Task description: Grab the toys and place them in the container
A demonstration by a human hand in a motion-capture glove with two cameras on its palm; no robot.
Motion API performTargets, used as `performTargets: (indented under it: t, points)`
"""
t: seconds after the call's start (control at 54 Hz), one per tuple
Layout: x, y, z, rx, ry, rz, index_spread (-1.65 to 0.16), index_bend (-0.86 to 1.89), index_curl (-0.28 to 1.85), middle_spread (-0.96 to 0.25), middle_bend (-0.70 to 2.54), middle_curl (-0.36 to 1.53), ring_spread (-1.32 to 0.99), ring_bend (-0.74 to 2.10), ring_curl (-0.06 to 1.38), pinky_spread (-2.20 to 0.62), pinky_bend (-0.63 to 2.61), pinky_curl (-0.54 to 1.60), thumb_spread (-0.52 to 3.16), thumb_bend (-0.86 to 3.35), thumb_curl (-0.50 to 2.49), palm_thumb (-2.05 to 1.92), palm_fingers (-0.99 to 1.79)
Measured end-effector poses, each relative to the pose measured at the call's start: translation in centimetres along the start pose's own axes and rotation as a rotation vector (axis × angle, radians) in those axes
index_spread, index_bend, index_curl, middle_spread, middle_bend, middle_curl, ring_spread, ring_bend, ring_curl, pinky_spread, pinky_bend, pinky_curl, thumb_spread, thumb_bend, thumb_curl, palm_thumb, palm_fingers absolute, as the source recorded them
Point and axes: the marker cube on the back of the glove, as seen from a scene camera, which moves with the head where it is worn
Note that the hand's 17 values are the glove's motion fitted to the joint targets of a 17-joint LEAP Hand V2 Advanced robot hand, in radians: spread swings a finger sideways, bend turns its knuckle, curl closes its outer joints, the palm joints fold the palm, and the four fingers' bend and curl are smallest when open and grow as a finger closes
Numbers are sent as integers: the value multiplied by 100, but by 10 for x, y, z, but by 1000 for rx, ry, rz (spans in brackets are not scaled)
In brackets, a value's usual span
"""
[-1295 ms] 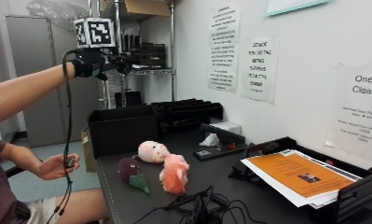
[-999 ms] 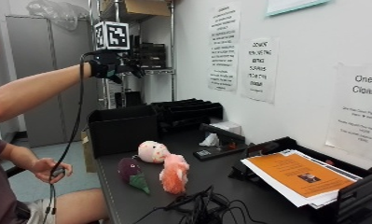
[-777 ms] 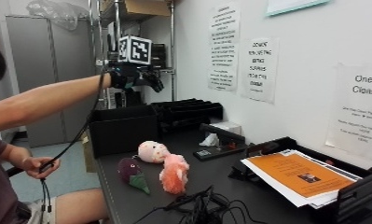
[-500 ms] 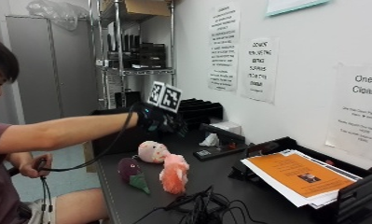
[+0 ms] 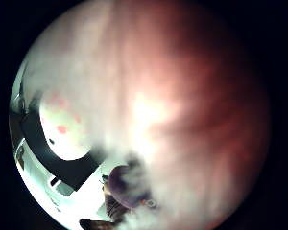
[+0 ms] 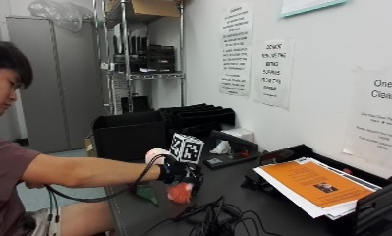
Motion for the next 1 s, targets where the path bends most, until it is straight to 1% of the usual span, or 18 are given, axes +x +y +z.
performTargets:
  t: [0.019, 0.037, 0.093, 0.111, 0.167, 0.185, 0.222, 0.259, 0.278, 0.352, 0.37, 0.463, 0.481, 0.5, 0.574, 0.722, 0.851, 0.999]
  points:
    - [-1, -1, 0, 26, -13, 0, -18, 28, 17, -9, 36, 32, -10, 68, 27, -3, 76, 30, 121, 12, 33, 23, 55]
    - [-2, -1, 1, 55, -25, 1, -18, 27, 15, -11, 37, 31, -12, 68, 25, -5, 74, 28, 121, 12, 33, 24, 57]
    - [-3, -2, 2, 120, -40, 1, -20, 37, 19, -17, 55, 38, -18, 72, 27, -11, 66, 26, 123, 16, 36, 34, 80]
    - [-3, -2, 2, 129, -44, -2, -21, 37, 20, -18, 56, 39, -20, 79, 30, -14, 68, 27, 119, 20, 40, 42, 89]
    - [-5, -1, -2, 133, -69, -10, -23, 45, 23, -21, 65, 43, -25, 80, 31, -18, 67, 28, 110, 24, 46, 54, 101]
    - [-7, 0, -5, 131, -79, -11, -23, 43, 23, -22, 64, 44, -26, 81, 32, -19, 67, 28, 109, 23, 46, 53, 95]
    - [-10, 2, -14, 125, -93, -14, -25, 55, 28, -23, 73, 48, -29, 81, 34, -22, 65, 29, 104, 25, 50, 59, 107]
    - [-13, 4, -26, 123, -98, -17, -26, 60, 30, -24, 77, 50, -31, 81, 35, -23, 64, 30, 100, 25, 52, 61, 107]
    - [-15, 6, -34, 125, -99, -19, -26, 67, 33, -24, 80, 52, -32, 83, 36, -24, 63, 30, 97, 26, 54, 62, 114]
    - [-25, 15, -71, 156, -107, -39, -27, 81, 40, -25, 89, 57, -35, 86, 38, -25, 65, 32, 89, 25, 58, 63, 118]
    - [-27, 19, -81, 168, -109, -44, -28, 81, 41, -25, 89, 58, -36, 87, 39, -26, 65, 32, 88, 26, 60, 64, 112]
    - [-35, 35, -128, 228, -109, -70, -27, 96, 50, -25, 99, 63, -38, 92, 42, -27, 68, 34, 78, 24, 65, 63, 117]
    - [-38, 40, -141, 244, -106, -75, -27, 96, 50, -25, 99, 63, -38, 92, 42, -27, 70, 35, 77, 24, 66, 64, 111]
    - [-42, 46, -156, 263, -100, -81, -26, 100, 52, -24, 102, 64, -38, 94, 43, -27, 69, 35, 75, 24, 67, 63, 116]
    - [-55, 70, -217, 338, -59, -94, -25, 105, 57, -24, 106, 67, -39, 97, 45, -28, 72, 36, 68, 24, 71, 63, 113]
    - [-100, 115, -308, 460, 3, -140, -23, 113, 66, -22, 113, 70, -39, 103, 49, -28, 77, 39, 56, 23, 79, 62, 110]
    - [-150, 138, -347, 520, 28, -204, -22, 114, 72, -21, 115, 72, -39, 106, 52, -28, 81, 41, 48, 23, 85, 61, 107]
    - [-246, 151, -362, 535, 59, -329, -20, 114, 78, -20, 117, 73, -38, 107, 54, -28, 82, 41, 40, 23, 91, 60, 106]
